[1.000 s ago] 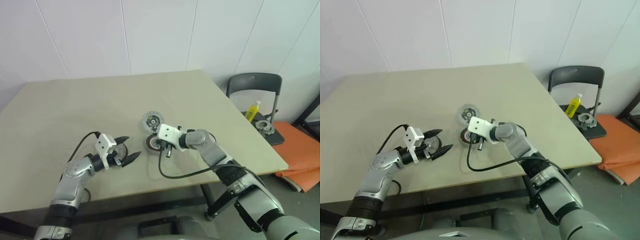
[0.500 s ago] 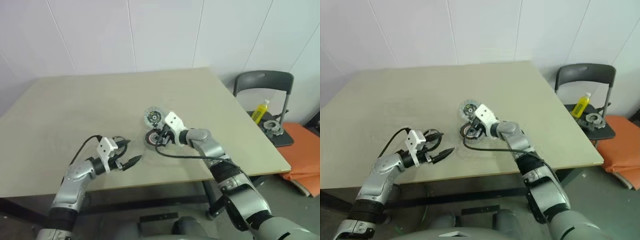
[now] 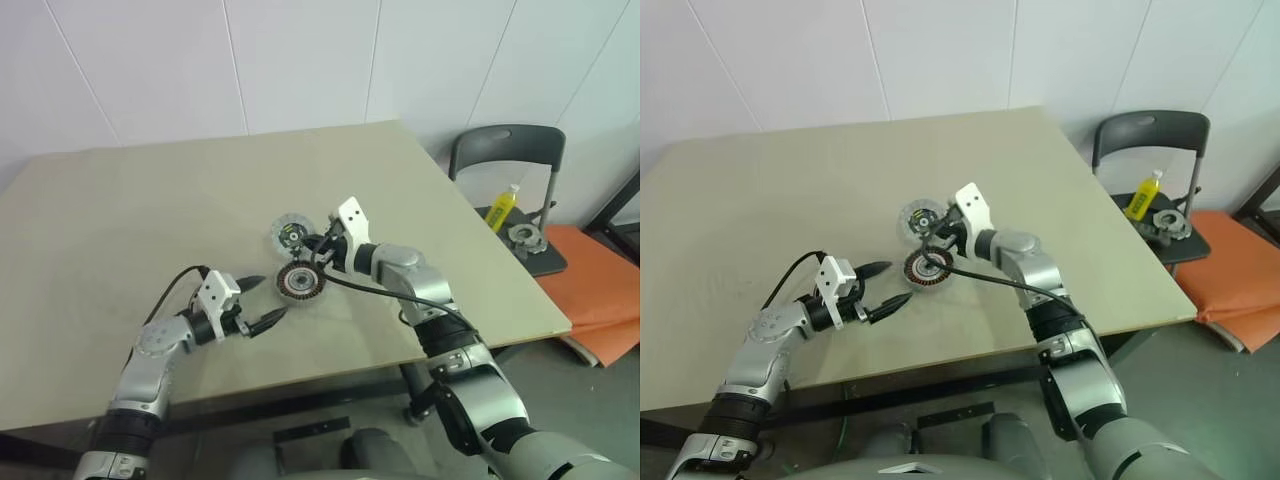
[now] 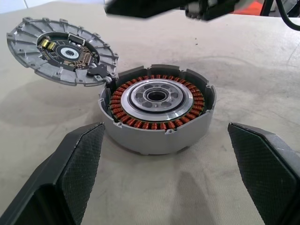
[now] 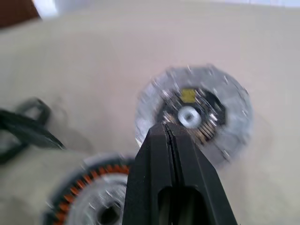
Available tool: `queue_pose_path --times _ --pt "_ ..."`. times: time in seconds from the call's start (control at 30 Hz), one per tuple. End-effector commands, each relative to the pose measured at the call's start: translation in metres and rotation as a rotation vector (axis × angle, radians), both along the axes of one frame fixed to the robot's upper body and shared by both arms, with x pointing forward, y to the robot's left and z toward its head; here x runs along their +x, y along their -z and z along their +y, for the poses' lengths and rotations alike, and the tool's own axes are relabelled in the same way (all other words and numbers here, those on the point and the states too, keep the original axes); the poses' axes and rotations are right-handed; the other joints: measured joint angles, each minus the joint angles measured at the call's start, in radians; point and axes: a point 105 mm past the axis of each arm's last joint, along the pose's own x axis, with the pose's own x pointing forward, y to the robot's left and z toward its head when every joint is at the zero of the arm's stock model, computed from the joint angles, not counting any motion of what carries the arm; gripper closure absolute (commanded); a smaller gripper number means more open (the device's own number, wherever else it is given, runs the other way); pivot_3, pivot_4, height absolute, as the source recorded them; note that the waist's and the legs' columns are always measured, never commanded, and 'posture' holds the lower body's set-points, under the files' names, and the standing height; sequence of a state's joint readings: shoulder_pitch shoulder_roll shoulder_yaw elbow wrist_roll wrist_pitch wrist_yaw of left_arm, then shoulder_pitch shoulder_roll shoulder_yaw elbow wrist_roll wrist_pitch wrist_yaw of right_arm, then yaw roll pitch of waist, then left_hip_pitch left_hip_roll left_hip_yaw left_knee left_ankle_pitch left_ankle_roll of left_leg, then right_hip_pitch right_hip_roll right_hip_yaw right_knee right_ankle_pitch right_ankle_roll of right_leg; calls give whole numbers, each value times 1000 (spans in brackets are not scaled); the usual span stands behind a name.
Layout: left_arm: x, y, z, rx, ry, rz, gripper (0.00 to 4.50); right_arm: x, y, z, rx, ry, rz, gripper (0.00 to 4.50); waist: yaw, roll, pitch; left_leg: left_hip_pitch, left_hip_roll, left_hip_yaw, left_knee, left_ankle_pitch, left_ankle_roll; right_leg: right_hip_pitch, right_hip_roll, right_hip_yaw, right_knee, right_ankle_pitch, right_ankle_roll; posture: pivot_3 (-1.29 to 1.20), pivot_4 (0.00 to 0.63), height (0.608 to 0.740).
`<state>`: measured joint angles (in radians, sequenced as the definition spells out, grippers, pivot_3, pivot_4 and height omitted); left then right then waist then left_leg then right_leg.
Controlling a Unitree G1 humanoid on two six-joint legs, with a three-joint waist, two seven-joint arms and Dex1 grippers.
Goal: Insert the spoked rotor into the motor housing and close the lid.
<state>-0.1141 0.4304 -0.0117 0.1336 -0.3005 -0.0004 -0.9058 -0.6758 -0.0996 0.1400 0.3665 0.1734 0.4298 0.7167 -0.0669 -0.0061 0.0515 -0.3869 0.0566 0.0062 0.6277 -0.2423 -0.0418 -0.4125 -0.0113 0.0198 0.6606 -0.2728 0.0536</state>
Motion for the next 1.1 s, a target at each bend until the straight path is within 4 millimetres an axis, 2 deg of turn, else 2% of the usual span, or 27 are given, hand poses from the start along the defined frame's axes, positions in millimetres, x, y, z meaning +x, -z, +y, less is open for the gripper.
queue_pose_path --times 0.03,0.17,0.23,0.3,0.37,0.53,0.6,0.7,0.83,0.9,1.1 --pt "10 -32 7 -84 -57 -75 0 -8 -9 7 5 -59 -50 4474 0 0 0 0 0 0 1 0 0 0 0 0 0 0 0 0 0 740" --pt "0 -53 19 -159 -84 -68 0 -11 -1 6 -34 -72 -49 4474 -3 -1 0 0 0 0 3 0 0 1 0 0 0 0 -1 0 0 740" --pt "-7 -77 25 -253 -89 -69 0 -12 1 6 -42 -85 -48 4474 -4 -1 0 1 0 1 3 0 0 1 0 2 0 0 -1 0 0 740" --pt "-18 -107 34 -435 -82 -18 0 -16 2 6 -65 -133 -63 4474 -4 -3 0 1 0 1 3 0 0 1 0 2 0 0 -1 0 0 740" --pt "-34 -121 40 -540 -60 49 0 -19 1 5 -70 -168 -77 4474 -6 -4 0 1 0 0 2 0 0 1 1 2 0 -2 2 0 0 740" --pt "-77 -109 66 -668 -98 333 0 -24 -3 2 -107 -247 -121 4474 -5 -4 1 4 1 1 0 0 0 2 1 3 1 -4 1 0 0 740" --pt "-92 -98 68 -694 -116 437 0 -25 -6 1 -105 -262 -137 4474 -5 -5 2 5 2 1 0 0 0 2 1 3 1 -6 -3 0 0 740" --pt "-110 -68 80 -782 -254 613 0 -26 -11 2 -97 -286 -150 4474 -3 -6 4 9 2 1 1 0 -1 5 0 3 0 -6 -4 0 0 740" --pt "-120 -38 96 -903 -451 756 0 -27 -9 2 -106 -298 -157 4474 -4 -4 6 13 4 -3 1 -2 -4 6 -3 4 -3 -6 -5 0 0 740" --pt "-122 -29 97 -959 -522 811 0 -28 -8 2 -111 -301 -160 4474 -5 -3 7 13 5 -3 1 -3 -5 6 -3 4 -5 -6 -6 0 0 740" --pt "-103 -18 98 -1046 -648 850 0 -30 -11 4 -102 -306 -169 4474 1 -4 7 11 3 -2 -1 -3 -5 6 -4 3 -9 -4 -9 0 0 740"
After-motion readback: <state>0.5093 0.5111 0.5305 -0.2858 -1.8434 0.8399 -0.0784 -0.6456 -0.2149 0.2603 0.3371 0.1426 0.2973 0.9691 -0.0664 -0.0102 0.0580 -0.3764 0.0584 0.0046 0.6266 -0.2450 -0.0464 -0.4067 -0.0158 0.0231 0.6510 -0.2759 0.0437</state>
